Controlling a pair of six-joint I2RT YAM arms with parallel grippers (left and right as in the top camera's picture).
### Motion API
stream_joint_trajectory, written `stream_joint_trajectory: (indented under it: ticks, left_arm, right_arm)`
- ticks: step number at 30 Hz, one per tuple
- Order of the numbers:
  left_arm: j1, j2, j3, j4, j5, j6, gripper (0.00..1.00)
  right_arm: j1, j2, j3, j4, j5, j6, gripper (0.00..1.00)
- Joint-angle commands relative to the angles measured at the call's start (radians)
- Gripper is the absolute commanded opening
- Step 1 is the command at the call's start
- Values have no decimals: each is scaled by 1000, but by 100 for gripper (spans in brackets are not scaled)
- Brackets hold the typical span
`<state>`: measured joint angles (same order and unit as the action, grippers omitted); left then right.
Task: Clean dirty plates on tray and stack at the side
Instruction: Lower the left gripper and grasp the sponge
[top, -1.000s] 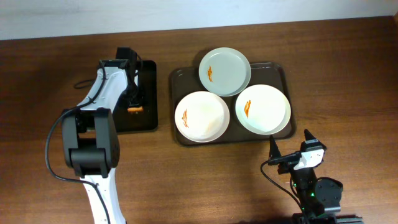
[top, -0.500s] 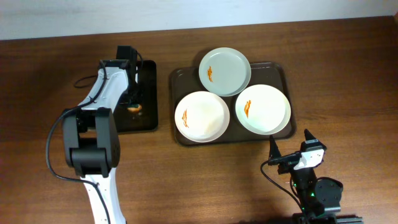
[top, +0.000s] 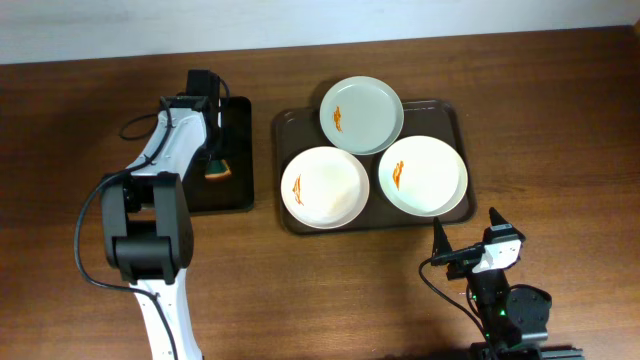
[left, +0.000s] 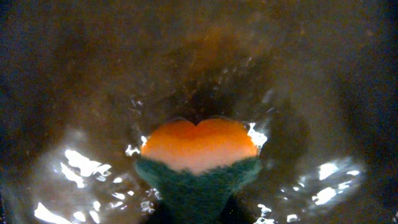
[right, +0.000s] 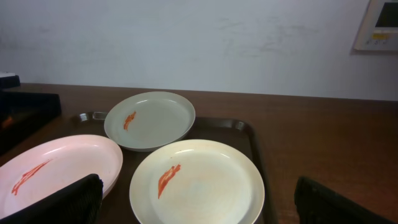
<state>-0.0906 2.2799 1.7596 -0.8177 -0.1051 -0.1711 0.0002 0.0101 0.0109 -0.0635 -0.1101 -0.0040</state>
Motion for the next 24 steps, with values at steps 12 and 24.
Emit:
stream_joint_trajectory:
  ticks: [12,24]
  left_arm:
    - [0,22,-10,101,-5,8,100]
    - [5,22,-10,129,-9,8,65]
  right_arm:
    - [6,-6,-5,-5,-9,0,98]
    - [6,-6,-5,-5,-10,0,98]
